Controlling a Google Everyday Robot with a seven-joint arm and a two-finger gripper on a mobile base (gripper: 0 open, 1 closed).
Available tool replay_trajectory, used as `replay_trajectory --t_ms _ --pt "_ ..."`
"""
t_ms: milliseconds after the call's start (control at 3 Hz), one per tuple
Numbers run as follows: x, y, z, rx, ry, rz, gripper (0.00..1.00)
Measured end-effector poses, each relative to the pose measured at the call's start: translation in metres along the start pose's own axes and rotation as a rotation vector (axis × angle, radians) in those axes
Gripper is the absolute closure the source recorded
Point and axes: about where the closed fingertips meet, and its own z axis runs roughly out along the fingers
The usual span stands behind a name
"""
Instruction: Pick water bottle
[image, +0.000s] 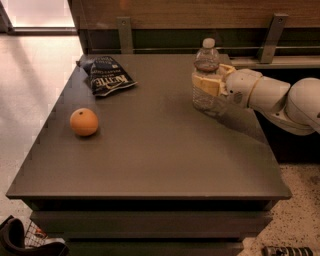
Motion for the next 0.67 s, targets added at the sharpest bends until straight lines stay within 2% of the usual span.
replay_trajectory --t_ms 667 --pt "-0.0005 0.0009 0.0010 -0.002 0.000 0.000 0.00"
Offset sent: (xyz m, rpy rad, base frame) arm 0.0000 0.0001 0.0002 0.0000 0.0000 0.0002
